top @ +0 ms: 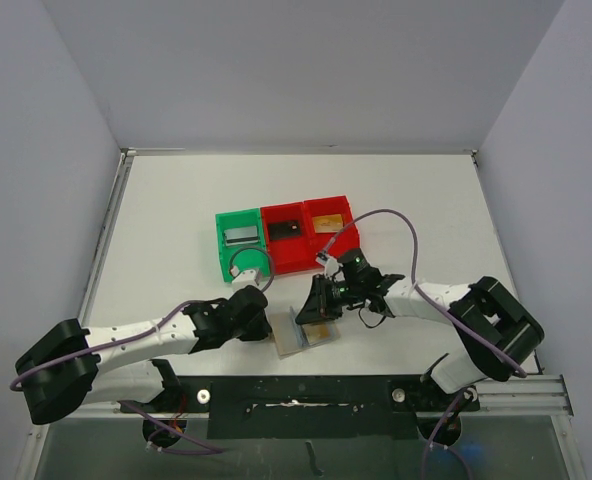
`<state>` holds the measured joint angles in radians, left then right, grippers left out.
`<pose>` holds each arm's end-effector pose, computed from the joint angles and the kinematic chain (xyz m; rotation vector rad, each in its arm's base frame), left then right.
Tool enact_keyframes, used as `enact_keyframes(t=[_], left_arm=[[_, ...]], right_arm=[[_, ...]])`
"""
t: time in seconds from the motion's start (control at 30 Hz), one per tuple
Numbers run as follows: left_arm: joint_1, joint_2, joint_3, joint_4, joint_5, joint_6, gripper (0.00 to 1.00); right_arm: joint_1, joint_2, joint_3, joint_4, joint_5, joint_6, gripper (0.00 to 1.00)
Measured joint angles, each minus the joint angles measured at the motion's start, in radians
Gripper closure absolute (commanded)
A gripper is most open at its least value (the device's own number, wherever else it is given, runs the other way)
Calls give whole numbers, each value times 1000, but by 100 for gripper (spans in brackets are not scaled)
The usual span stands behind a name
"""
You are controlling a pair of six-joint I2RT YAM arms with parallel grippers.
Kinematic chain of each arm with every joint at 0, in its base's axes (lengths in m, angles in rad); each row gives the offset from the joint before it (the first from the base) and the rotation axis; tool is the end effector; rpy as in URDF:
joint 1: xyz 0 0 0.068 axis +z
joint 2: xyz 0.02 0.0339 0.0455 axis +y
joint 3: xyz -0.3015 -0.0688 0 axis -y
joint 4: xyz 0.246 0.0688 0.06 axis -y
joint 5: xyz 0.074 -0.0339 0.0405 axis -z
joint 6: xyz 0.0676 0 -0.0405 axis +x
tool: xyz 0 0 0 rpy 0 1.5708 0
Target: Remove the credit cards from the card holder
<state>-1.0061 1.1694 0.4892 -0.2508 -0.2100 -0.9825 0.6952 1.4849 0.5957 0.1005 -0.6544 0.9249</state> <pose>0.1269 -0.1739 0.1706 -0.0593 2.5661 -0.5651 0.1930 0.2146 0.1701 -0.0657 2.7184 1.4343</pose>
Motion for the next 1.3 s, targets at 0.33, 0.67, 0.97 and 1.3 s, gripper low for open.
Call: enact_keyframes(t=[0.33,0.67,0.97,1.3], left_arm=[[0,8,3,0,0,0,100],[2,-2,4,1,-3,0,97],[7,-33,6,-49,-26,0,45],[40,-238,42,-102,-36,-28,30]], right_arm=[[33,58,20,15,-5,-4,93],[33,60,54,-114,98,-42,89],[25,-40,53,-152,147,-48,64],[0,-182,5,-158,263,-12,44]])
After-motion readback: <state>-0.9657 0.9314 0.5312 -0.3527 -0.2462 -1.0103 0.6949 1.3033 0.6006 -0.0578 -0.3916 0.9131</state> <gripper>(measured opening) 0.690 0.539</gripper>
